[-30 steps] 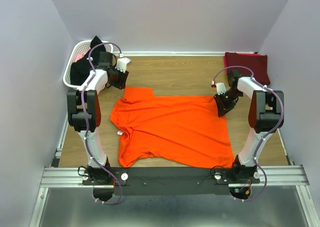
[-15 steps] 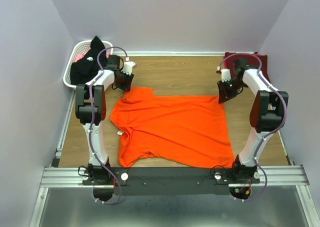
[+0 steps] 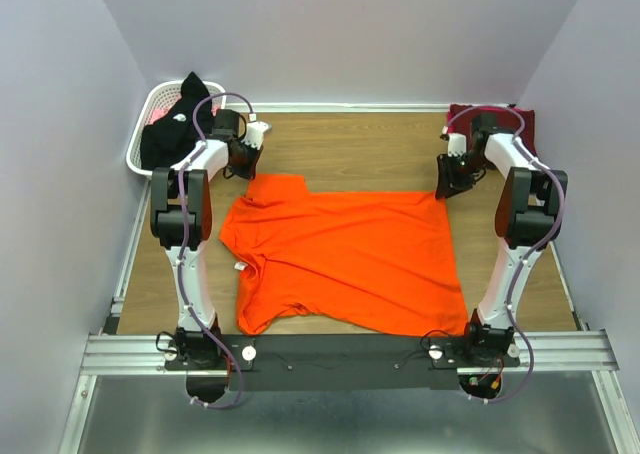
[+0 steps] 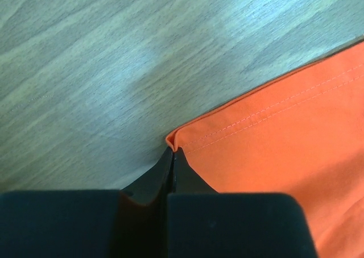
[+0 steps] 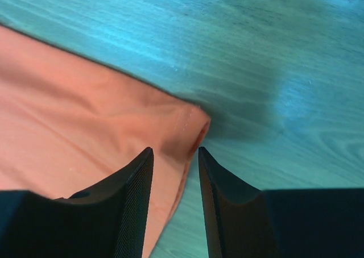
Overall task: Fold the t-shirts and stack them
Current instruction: Flatten out the tshirt
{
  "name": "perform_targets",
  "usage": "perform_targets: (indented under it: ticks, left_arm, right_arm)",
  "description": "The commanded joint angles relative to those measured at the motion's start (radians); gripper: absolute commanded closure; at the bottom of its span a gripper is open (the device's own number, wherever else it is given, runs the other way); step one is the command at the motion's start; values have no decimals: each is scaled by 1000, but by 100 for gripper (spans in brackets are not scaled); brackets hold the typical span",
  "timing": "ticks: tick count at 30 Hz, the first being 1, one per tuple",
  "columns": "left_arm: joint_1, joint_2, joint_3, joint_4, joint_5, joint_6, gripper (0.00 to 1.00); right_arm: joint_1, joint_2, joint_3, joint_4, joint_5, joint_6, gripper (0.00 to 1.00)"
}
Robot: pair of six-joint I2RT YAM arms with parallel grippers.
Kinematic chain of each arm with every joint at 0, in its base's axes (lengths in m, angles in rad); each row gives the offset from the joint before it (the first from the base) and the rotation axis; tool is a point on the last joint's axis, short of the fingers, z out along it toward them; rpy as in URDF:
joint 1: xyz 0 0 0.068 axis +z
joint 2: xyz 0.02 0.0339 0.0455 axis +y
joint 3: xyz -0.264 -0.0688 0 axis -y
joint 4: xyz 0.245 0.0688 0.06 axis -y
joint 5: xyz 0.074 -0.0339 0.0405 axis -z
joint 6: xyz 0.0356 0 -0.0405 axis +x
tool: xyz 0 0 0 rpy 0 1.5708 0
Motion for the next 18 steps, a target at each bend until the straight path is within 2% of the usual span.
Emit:
perform_targets:
  ticks: [1,2,3,5,8,12,14,15,18]
  left_arm:
    - [-2,22,-4,15,-3,-1,100]
    - [-4,22,-4,14,-4,0,100]
    - [-4,24,-4,14,-4,0,100]
    - [-4,21,-4,12,-6,2,100]
    - [-4,18,-7,11,-3,2,100]
    - [-4,16,-4,9,5,0,100]
    - [-4,16,0,8,6,0,100]
    - [-4,15,0,8,6,-1,100]
    - [-4,10,-5,6,5,0,100]
  right_arm:
    - [1,37,17,45,6,14,55]
    - [2,45,14,50,11,16,56]
    - [1,53,9,62,11,11,64]
    - [2,41,-17,74,-1,-1,74]
    - [2,-10,-60,82,-28,-22,77]
    - [2,-74,-98,94,-72,-56,75]
    - [2,-127,-126,97,-113,-78,78]
    - [2,-142,-137,94,-130,-90,82]
    - [8,-225,-207,84,-184,-179,86]
